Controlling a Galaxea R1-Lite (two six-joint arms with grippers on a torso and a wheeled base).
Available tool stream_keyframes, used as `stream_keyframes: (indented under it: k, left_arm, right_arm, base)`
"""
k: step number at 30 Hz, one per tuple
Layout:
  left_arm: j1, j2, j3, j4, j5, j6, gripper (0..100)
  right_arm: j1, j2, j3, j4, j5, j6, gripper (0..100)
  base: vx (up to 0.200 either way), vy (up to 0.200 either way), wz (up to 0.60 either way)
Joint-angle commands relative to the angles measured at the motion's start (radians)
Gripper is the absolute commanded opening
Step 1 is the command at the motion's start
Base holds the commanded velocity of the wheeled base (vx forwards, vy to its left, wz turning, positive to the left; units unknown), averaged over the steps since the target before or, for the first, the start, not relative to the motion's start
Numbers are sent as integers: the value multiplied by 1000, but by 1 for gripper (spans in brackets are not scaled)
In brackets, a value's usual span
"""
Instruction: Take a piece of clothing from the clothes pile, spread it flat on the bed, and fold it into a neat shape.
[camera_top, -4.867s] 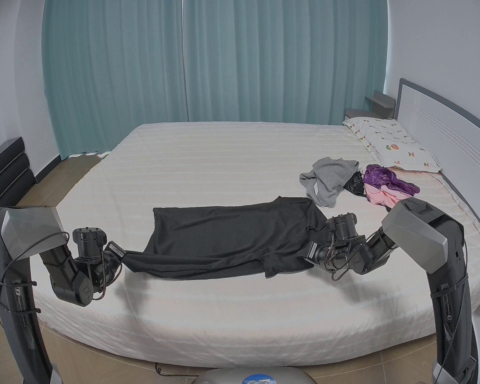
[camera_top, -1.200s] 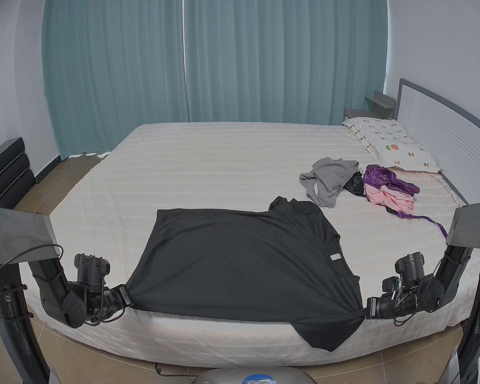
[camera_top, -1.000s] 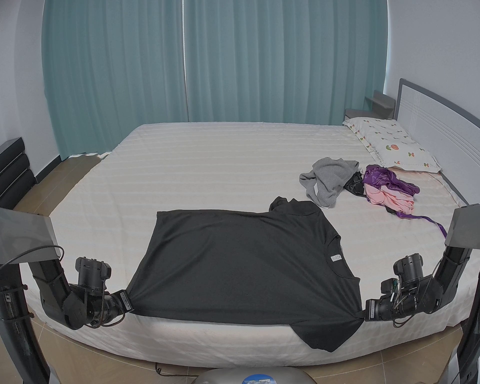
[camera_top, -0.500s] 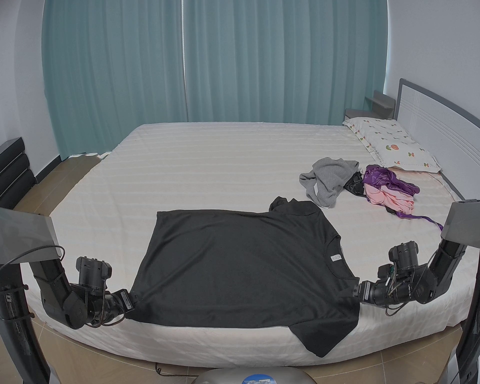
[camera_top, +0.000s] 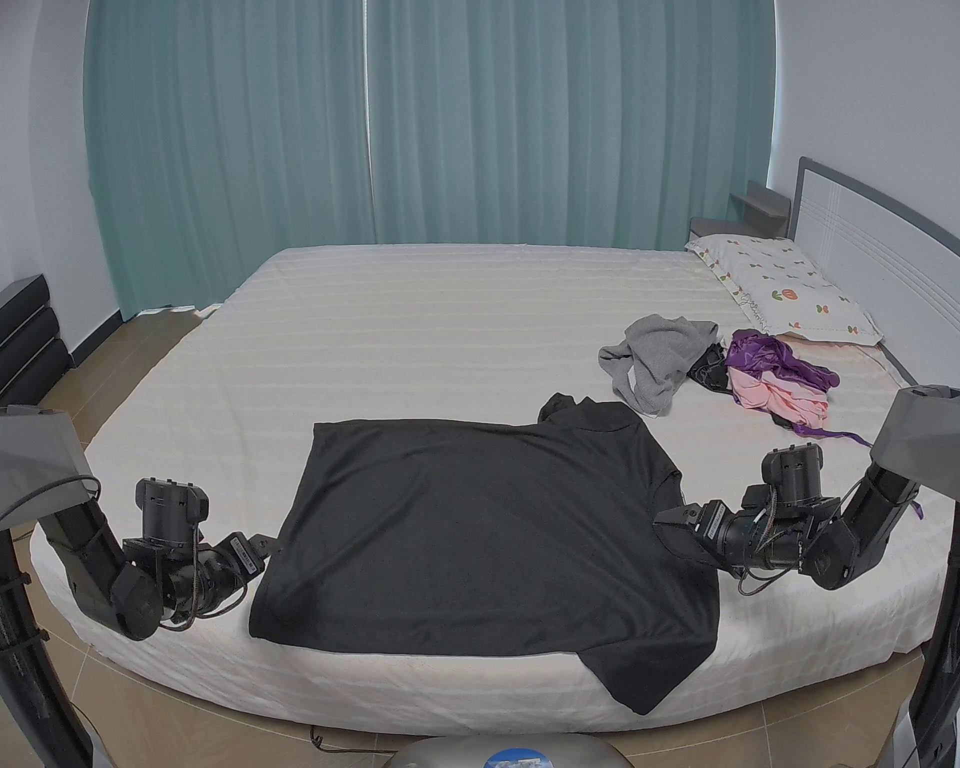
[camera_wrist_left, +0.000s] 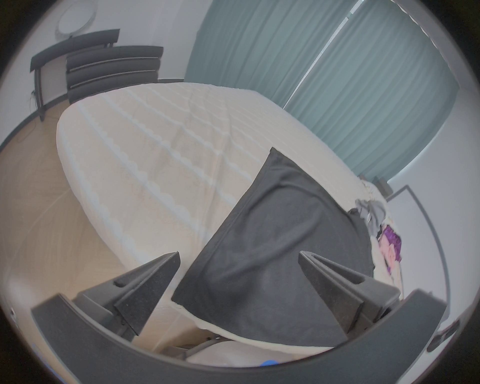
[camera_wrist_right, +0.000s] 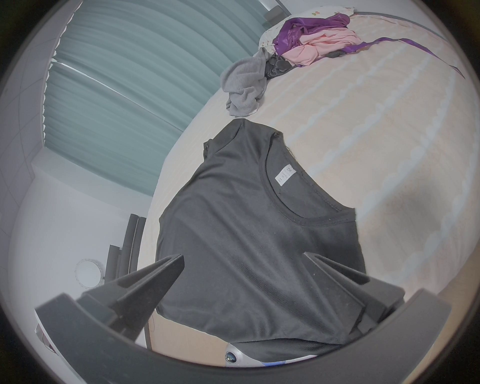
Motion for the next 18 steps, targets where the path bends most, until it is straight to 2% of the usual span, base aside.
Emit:
stream_keyframes:
  k: [1,4,5,8,14,18]
  left_arm:
    - [-1,-2,-42,1,-9,-63,100]
    - [2,-5,-48,3,-64,-125,100]
    - [7,-6,-48,7,-109,-144,100]
    - [15,-8,-45,7,-172,-162,100]
    - [16,3,-48,7,-181,-165,100]
    - [16,0,-46,7,-181,-165,100]
  right_arm:
    - [15,11,18,-30,-2,7,100]
    - [9,13,24,-36,0,7,100]
    - [9,16,24,-36,0,8,100]
    - [6,20,24,-38,-2,10,100]
    - [-4,13,29,-39,-2,19,100]
    - [-4,14,38,-70,-3,22,100]
  base:
    - [0,0,0]
    - [0,0,0]
    - [0,0,0]
    - [0,200,0]
    - [0,200,0]
    - [0,0,0]
